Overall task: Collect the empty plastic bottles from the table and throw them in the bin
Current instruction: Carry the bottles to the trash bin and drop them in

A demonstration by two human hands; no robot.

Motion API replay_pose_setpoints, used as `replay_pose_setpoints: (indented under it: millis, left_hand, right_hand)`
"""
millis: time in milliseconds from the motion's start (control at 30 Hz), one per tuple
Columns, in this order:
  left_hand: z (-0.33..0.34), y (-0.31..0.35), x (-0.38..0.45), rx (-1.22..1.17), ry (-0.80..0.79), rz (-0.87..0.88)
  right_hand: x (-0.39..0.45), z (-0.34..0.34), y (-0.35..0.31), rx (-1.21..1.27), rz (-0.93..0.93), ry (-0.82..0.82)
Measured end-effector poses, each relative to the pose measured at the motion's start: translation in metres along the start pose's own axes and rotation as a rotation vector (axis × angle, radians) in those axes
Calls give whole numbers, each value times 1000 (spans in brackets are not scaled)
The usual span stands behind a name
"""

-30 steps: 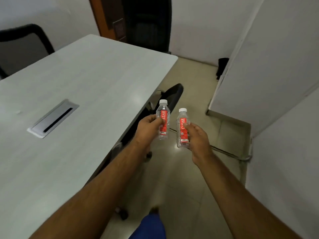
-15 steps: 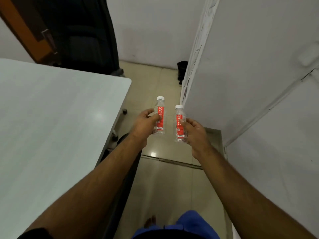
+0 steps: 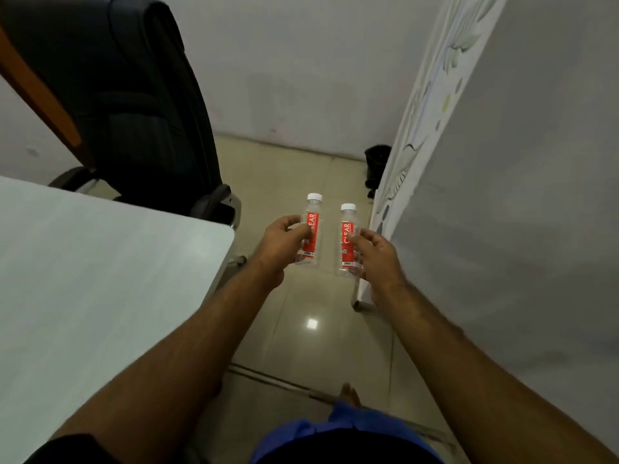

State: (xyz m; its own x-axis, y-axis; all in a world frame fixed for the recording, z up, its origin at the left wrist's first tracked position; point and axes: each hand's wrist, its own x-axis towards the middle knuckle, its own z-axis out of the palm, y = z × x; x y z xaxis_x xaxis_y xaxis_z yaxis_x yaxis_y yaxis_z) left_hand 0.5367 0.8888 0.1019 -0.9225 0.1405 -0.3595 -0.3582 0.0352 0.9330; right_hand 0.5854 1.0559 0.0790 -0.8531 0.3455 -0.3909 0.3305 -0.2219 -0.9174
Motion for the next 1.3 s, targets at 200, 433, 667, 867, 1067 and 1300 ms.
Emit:
replay_pose_setpoints:
  millis: [200, 433, 667, 867, 1067, 1300]
  left_hand:
    - [9, 65, 130, -39, 85, -6]
    - [0, 108, 335, -8, 51, -13]
    - [18, 181, 540, 102, -112, -70]
    - [73, 234, 697, 218, -257, -86]
    - [161, 247, 865, 349, -402, -188]
    - [265, 285, 1018, 503, -502, -232]
  right_hand:
    - [133, 33, -62, -2, -4, -35]
    - [318, 89, -108, 31, -27, 14]
    - [485, 132, -181, 68, 7, 172]
    - [618, 119, -235, 143, 20, 329]
    - [780, 88, -238, 261, 91, 478]
    - [927, 41, -276, 185, 171, 621]
